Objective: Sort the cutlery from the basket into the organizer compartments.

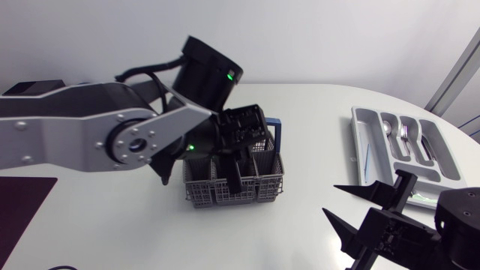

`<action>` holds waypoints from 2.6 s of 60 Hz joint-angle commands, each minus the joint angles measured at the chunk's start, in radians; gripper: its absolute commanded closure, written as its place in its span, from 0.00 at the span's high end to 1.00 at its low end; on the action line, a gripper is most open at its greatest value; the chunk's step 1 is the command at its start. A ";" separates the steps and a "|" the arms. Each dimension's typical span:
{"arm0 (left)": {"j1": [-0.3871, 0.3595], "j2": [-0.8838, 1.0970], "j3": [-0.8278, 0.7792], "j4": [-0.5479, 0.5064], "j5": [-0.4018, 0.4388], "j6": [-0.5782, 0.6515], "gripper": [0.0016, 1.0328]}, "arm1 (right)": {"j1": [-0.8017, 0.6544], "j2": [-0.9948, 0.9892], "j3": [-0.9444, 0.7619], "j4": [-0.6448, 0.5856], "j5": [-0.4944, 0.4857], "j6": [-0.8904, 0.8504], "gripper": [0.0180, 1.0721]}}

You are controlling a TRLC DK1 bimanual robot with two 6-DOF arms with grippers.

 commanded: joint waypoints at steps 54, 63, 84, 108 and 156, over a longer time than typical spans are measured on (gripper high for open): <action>0.070 -0.122 0.049 0.051 0.239 -0.602 0.03 | 0.070 0.438 0.249 0.414 -0.036 0.203 0.57; 0.100 -0.102 0.065 0.071 0.276 -0.635 0.03 | 0.070 0.533 0.284 0.477 -0.037 0.236 0.56; 0.140 -0.093 0.075 0.071 0.331 -0.669 0.04 | 0.067 0.712 0.388 0.540 -0.031 0.280 0.40; 0.148 -0.093 0.067 0.071 0.340 -0.669 0.04 | 0.070 0.743 0.420 0.549 -0.017 0.289 0.15; 0.194 -0.147 0.085 0.072 0.345 -0.672 0.95 | 0.077 0.636 0.354 0.466 -0.068 0.274 0.08</action>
